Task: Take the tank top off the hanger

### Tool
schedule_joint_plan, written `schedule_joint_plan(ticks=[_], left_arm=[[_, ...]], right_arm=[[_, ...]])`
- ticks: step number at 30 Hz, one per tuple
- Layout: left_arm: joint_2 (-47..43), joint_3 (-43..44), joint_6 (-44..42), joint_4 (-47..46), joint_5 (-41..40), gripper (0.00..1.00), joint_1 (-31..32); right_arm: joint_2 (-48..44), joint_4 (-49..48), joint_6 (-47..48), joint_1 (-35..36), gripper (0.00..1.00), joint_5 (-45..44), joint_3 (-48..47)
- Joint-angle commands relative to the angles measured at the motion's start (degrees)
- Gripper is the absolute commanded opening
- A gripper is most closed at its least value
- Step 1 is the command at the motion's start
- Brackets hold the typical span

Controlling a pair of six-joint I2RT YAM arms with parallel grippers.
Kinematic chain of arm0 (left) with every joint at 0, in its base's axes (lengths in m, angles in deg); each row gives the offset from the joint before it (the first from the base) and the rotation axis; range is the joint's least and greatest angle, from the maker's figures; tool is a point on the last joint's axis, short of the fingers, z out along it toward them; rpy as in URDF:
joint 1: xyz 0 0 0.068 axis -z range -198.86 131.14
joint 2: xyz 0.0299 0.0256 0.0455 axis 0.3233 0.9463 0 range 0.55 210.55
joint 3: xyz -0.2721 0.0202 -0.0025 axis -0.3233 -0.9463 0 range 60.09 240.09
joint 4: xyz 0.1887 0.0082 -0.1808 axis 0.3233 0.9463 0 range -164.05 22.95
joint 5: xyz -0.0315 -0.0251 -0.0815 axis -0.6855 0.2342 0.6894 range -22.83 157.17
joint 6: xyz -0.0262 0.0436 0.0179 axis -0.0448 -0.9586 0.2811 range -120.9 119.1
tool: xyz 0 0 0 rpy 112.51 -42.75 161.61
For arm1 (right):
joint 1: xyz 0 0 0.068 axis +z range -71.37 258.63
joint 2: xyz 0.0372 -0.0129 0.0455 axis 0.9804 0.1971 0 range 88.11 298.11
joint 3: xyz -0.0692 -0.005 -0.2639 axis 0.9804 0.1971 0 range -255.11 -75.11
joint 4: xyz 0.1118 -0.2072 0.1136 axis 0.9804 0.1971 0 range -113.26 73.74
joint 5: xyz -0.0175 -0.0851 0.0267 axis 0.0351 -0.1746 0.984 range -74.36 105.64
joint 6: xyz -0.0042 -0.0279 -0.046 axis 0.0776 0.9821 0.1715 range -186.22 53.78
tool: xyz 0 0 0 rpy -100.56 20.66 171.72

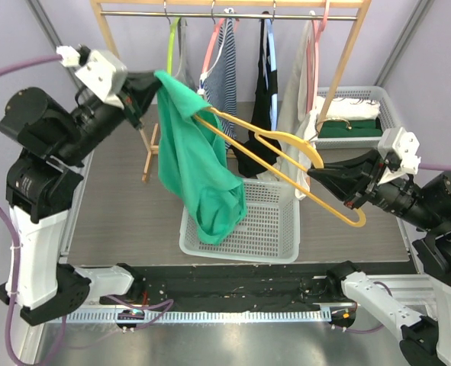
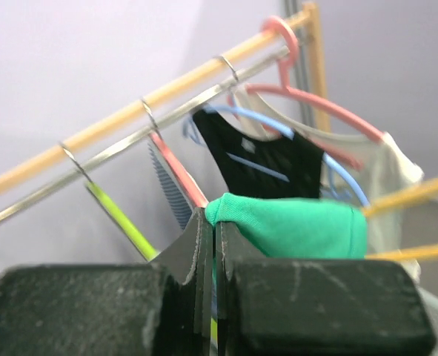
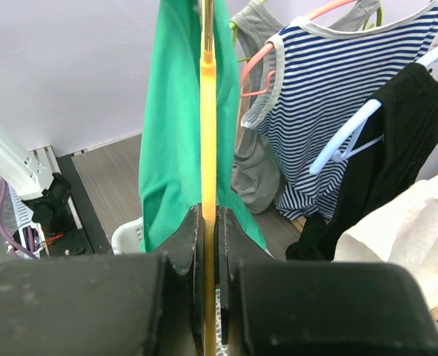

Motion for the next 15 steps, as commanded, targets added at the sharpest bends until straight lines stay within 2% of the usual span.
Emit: schedule_joint_plan(ticks=[1,8,12,15], left_arm=[[5.22,8.51,2.53,-9.50,-8.06,0.00,-0.35],[7.51,8.35,8.60,-10.29,-2.80,0.00,-0.35],[7.51,6.06,15.16,-10.29,4.32,0.00,-0.18],[8.13,5.53,16.95,-10.47,8.89,0.00,0.79]], right_arm=[[-2.45,-2.81,0.22,-0.11,0.01,-0.96,-0.12],[-7.02,-1.40,0.58,0.06,0.01,-1.47,-1.61],[-8.87,-2.01,0.14,0.76,0.01,-8.32,-5.81],[-10.01,-3.76,-0.65,2.87,0.01,-15.09,-8.19]])
